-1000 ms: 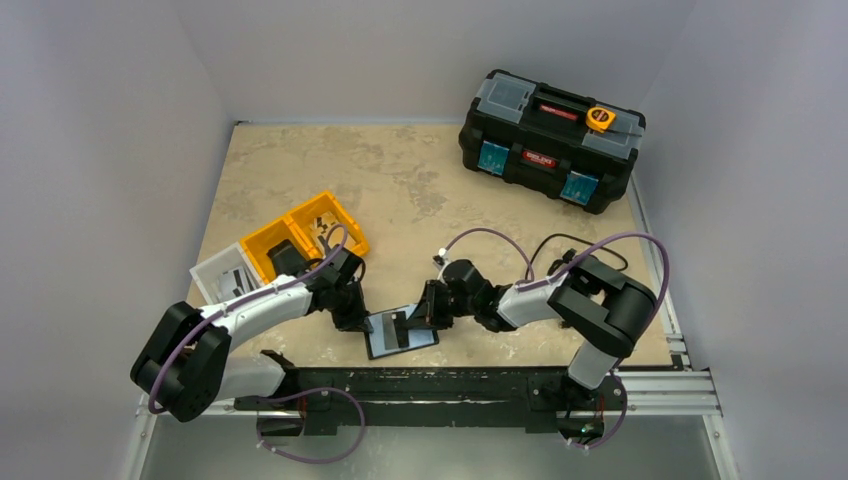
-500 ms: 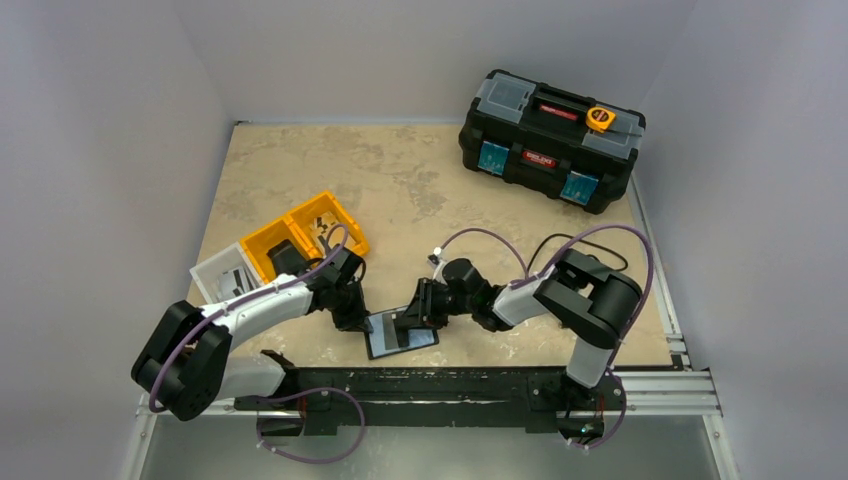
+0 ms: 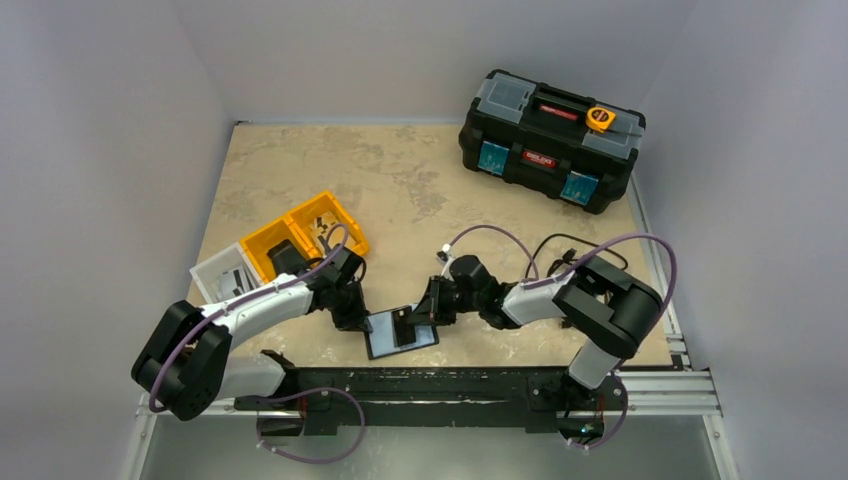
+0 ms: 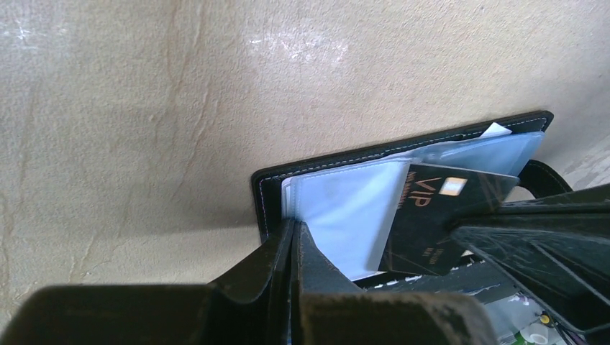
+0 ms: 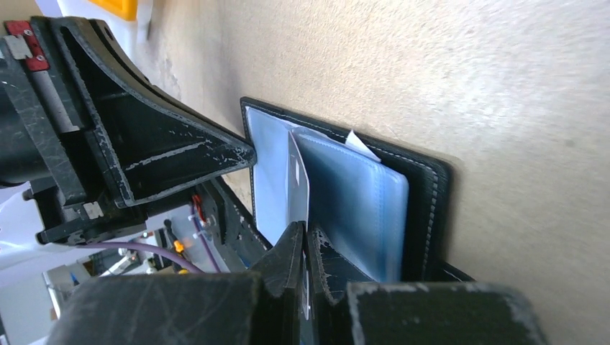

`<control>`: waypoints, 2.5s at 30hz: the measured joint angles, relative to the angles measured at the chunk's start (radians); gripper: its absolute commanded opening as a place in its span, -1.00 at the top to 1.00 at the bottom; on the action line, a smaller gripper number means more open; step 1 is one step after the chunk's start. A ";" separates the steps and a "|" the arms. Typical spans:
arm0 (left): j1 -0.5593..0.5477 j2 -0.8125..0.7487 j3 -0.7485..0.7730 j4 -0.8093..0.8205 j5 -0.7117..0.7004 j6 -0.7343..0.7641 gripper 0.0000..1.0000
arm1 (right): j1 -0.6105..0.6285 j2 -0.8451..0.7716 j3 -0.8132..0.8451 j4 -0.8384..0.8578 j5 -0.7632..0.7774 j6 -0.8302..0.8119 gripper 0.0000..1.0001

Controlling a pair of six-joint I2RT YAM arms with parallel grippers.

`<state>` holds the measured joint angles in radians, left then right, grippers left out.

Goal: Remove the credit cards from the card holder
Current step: Remove the credit card from the card holder, then place the credit card in the storage box.

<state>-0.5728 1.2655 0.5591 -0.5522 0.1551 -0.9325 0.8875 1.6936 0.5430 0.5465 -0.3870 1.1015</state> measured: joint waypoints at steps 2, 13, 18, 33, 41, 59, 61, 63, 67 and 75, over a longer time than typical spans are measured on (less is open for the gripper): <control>0.000 0.000 0.000 0.000 0.000 0.000 1.00 | -0.013 -0.040 -0.009 -0.040 0.011 -0.014 1.00; 0.000 -0.021 0.018 -0.052 -0.056 0.019 0.54 | -0.038 -0.178 -0.010 -0.213 0.062 -0.079 1.00; 0.001 -0.109 0.099 -0.145 -0.080 0.061 -0.05 | -0.039 -0.211 0.023 -0.271 0.058 -0.094 1.00; 0.156 -0.415 0.195 -0.094 0.278 0.121 -0.29 | -0.114 -0.244 0.172 -0.126 -0.203 0.003 1.00; 0.166 -0.447 0.162 0.013 0.427 0.063 0.13 | -0.105 -0.244 0.184 0.000 -0.266 0.093 1.00; 0.179 -0.468 0.163 -0.060 0.340 0.009 1.00 | -0.073 -0.336 0.251 -0.298 -0.118 -0.050 -0.74; 0.180 -0.466 0.224 -0.180 0.218 0.028 1.00 | -0.074 -0.370 0.258 -0.351 -0.080 -0.082 -0.75; 0.183 -0.455 0.301 -0.290 0.079 0.045 1.00 | -0.074 -0.401 0.261 -0.400 -0.040 -0.115 -0.75; 0.229 -0.397 0.422 -0.443 -0.183 0.086 1.00 | -0.075 -0.425 0.261 -0.488 0.012 -0.172 -0.76; 0.468 -0.172 0.457 -0.514 -0.438 0.195 1.00 | -0.075 -0.477 0.243 -0.573 0.060 -0.222 -0.75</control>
<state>-0.1047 1.0935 1.0157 -1.0664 -0.2829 -0.7372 0.8124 1.2163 0.7860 -0.0269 -0.3271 0.8795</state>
